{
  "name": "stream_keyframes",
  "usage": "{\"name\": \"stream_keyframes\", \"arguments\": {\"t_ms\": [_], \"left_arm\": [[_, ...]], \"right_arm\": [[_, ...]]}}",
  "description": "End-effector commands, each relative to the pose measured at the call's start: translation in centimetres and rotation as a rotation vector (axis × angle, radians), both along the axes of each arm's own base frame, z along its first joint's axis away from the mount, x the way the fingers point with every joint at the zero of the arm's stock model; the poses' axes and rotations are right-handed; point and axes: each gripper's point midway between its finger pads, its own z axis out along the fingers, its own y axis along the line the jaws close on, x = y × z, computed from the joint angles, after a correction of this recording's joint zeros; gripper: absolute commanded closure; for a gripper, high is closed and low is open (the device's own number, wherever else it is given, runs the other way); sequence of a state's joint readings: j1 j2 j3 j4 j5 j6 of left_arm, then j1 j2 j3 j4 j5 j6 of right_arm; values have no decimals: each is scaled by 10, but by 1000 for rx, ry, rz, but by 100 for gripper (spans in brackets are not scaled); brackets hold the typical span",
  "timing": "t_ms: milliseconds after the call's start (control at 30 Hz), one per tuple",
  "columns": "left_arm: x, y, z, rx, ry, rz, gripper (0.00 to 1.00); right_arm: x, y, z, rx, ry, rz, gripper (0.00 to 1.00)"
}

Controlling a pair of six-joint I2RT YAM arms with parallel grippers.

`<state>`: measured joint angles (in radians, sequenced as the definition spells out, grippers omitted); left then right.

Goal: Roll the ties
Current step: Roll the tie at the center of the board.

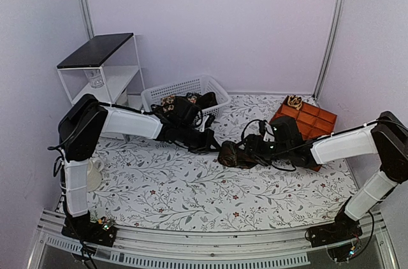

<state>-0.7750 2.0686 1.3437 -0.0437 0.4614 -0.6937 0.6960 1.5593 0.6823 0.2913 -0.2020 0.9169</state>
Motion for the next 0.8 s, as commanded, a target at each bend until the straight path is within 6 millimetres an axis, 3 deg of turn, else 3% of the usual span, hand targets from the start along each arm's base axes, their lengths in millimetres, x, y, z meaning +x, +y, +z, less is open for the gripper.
{"name": "stream_keyframes", "arguments": {"t_ms": [0, 133, 267, 433, 567, 767], "left_arm": [[-1, -5, 3, -1, -1, -1, 100], [-1, -4, 4, -1, 0, 0, 100], [-1, -4, 6, -2, -3, 3, 100], [-3, -7, 9, -10, -5, -3, 100], [-5, -9, 14, -18, -24, -5, 100], [-6, -3, 29, -38, -86, -4, 92]], "right_arm": [[5, 24, 9, 54, 23, 13, 24], [10, 36, 0, 48, 44, 28, 25], [15, 35, -15, -16, 67, 19, 32], [11, 23, -29, -139, 23, 64, 41], [10, 6, -41, -204, -6, 71, 56], [11, -10, -35, -197, -77, 106, 61]]}}
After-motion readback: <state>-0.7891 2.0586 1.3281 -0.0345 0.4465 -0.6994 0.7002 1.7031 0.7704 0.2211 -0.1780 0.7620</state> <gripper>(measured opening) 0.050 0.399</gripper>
